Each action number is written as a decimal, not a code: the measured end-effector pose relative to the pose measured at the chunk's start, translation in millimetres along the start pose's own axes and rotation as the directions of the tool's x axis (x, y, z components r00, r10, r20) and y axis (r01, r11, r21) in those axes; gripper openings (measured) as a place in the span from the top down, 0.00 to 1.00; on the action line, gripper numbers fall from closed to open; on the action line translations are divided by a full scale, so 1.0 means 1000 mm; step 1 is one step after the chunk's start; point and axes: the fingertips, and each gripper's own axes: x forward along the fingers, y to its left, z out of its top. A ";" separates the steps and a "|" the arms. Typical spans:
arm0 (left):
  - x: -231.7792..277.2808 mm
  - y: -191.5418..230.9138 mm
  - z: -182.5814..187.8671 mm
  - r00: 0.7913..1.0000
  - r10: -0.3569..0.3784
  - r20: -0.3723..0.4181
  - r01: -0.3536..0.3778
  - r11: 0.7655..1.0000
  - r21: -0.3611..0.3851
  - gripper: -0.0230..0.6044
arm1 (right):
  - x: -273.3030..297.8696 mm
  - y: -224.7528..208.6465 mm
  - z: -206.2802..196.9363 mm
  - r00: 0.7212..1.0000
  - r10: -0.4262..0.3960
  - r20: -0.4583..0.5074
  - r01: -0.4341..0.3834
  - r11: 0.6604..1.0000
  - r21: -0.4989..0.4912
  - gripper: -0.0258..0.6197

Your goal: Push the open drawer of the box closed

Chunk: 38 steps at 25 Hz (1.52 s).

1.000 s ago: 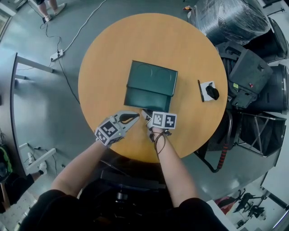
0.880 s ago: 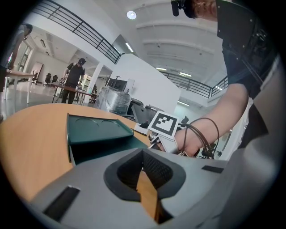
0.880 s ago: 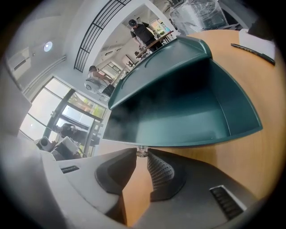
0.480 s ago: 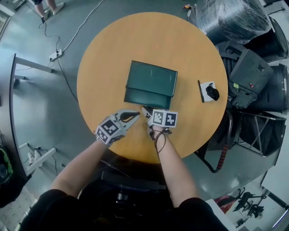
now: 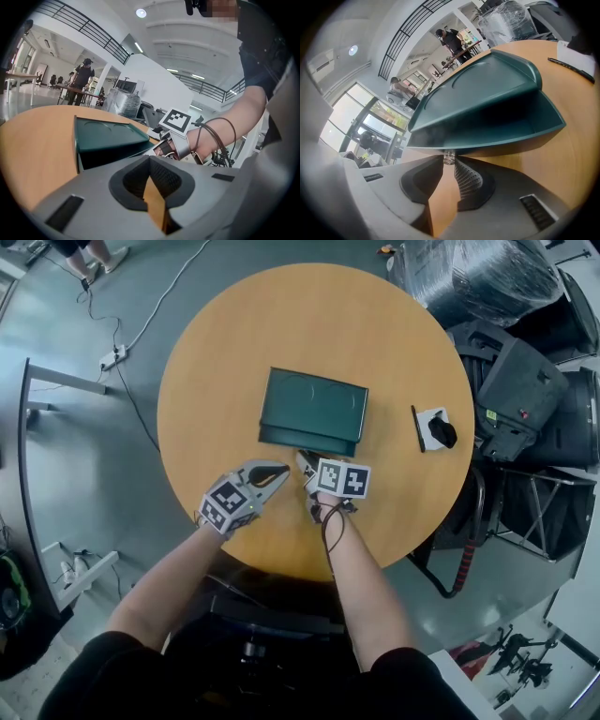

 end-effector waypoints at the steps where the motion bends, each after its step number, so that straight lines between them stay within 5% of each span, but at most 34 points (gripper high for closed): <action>1: 0.001 0.002 0.000 1.000 0.003 -0.002 -0.003 1.000 0.000 0.94 | 0.000 -0.001 0.002 1.000 0.001 0.003 -0.001 1.000 -0.001 0.82; 18: 0.015 0.026 -0.002 0.999 0.004 -0.032 -0.004 1.000 -0.002 0.94 | 0.014 -0.007 0.039 0.998 -0.006 0.070 0.006 1.000 0.003 0.82; 38: -0.005 0.020 0.008 1.000 0.026 0.005 -0.026 1.000 -0.005 0.94 | 0.009 -0.005 0.028 0.998 0.019 0.059 -0.021 0.999 0.033 0.78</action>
